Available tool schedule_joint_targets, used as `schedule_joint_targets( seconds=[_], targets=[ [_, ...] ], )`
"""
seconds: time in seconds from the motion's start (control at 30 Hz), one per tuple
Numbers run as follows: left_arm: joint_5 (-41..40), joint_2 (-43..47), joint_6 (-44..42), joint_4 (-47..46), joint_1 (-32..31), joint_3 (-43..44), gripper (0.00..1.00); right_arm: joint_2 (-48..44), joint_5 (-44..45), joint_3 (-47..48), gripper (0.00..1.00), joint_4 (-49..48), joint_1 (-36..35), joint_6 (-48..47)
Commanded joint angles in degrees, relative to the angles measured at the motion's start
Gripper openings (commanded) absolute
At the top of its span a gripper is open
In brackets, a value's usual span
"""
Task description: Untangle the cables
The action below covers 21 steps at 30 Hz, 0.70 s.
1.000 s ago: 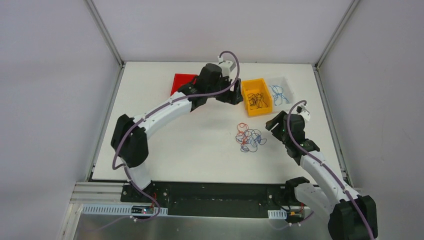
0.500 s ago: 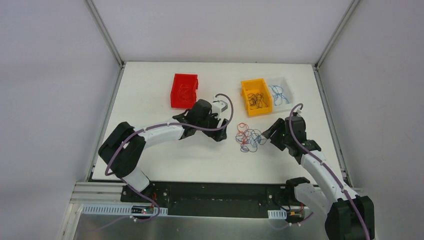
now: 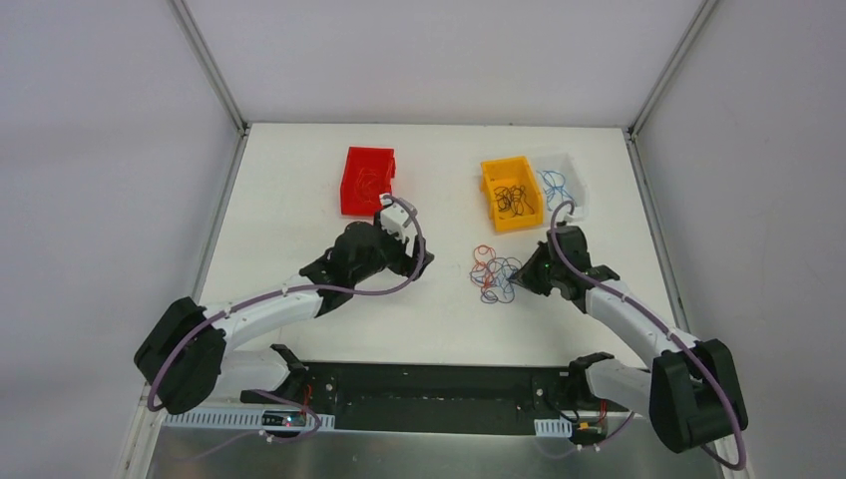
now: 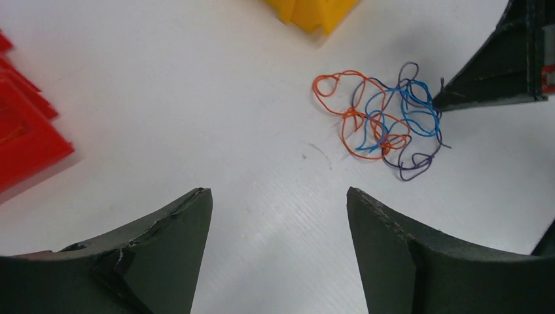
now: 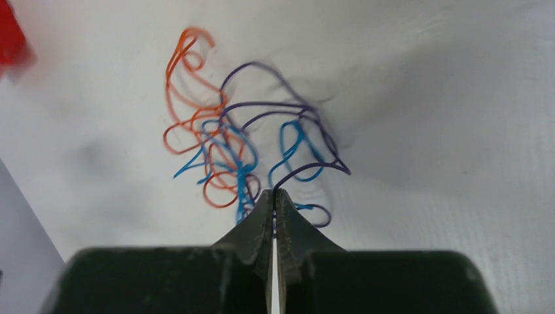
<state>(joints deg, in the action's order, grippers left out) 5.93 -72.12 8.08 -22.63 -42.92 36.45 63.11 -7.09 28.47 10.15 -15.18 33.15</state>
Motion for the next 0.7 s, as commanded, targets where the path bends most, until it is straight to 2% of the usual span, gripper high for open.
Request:
schedule_joint_targets(
  seconds=[0.0,0.2,0.4,0.53,0.67],
  targets=[
    [-9.92,7.51,-1.22,-9.95,0.12,-5.71,0.77,1.28,3.46,6.59,0.0,0.85,-9.29,-3.48],
    [-9.97,10.86,-1.04,-7.24,0.19,-5.3,0.78,4.0,2.73,12.39,0.0,-1.86,-19.65,-3.02],
    [-10.7,13.34,0.61,-3.3,0.13,-5.6,0.78,7.24,-1.04,23.65,0.0,0.26,-28.57,-10.31],
    [-8.46,11.64,0.79,-4.93,0.12,-6.04,0.77,3.48,-0.53,24.37,0.0,-0.73,-30.25,-12.2],
    [-6.27,8.48,0.31,-8.74,0.12,-8.19,0.77,-1.42,4.02,22.61,0.0,0.43,-30.22,-14.49]
  ],
)
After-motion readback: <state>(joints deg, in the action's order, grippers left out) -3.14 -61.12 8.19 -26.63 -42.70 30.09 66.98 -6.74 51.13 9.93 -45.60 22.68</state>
